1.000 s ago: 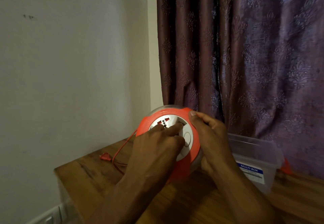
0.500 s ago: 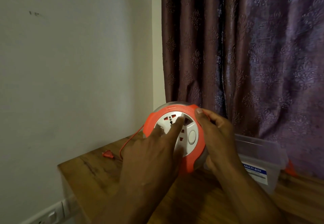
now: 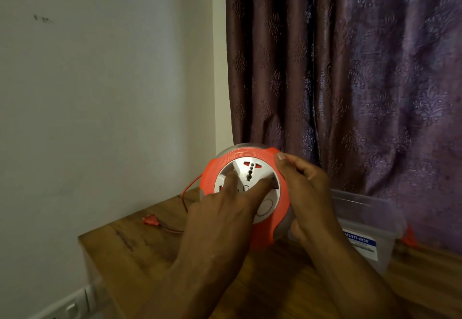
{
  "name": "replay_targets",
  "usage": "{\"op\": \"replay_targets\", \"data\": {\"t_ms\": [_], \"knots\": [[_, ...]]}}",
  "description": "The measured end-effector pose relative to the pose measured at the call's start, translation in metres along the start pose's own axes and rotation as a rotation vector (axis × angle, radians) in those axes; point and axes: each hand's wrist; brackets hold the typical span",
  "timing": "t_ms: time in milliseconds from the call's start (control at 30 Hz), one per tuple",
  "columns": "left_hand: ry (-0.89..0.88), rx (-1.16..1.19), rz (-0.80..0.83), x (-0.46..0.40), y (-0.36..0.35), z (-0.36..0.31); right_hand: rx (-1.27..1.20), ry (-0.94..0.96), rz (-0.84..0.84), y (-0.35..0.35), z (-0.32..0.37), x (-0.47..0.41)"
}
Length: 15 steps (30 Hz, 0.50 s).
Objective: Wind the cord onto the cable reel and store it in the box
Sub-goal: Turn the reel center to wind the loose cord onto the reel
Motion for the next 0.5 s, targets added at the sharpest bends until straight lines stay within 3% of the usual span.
{"op": "replay_targets", "data": {"t_ms": [500], "knots": [[-0.051,-0.007,-0.022,-0.0092,0.0004,0.0033,-0.010,-0.034,0.019,-0.0005,0.0024,0.0043]]}}
Point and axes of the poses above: each hand's wrist, its own x-axis away from the middle knuckle, its own y-axis out of the back of the hand, z = x × y, and after that the axes turned 15 degrees about -z, right-handed
